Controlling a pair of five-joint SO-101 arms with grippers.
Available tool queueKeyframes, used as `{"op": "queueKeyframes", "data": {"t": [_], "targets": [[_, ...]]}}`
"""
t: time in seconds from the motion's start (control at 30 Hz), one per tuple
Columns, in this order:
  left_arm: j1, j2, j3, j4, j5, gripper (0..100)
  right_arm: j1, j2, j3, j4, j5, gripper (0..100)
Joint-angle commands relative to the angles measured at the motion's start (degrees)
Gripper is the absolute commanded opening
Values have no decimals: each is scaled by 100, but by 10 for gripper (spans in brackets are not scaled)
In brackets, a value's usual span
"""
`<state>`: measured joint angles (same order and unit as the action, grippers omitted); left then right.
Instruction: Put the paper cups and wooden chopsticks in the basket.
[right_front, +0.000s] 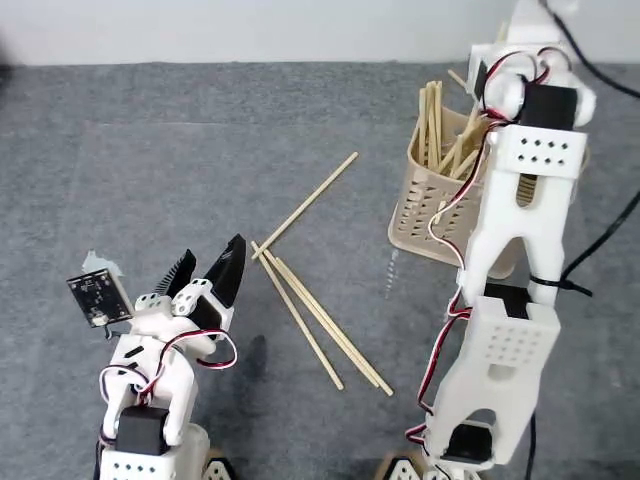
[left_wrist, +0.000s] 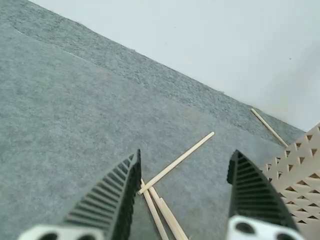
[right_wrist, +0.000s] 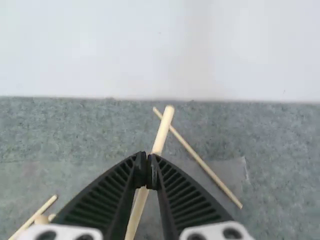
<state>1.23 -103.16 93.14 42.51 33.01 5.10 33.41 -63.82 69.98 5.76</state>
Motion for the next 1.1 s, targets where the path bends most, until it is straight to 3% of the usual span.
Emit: {"op": "queueKeyframes", "data": {"t": [0.0,0.2,1.07], "targets": [[-9,-88,-22,-141,-53,268,48,-66,-35,-145,79,9],[-9,-88,-22,-141,-53,268,48,-110,-62,171,79,90],[0,-88,-22,-141,-53,268,22,347,-378,224,62,53]]}}
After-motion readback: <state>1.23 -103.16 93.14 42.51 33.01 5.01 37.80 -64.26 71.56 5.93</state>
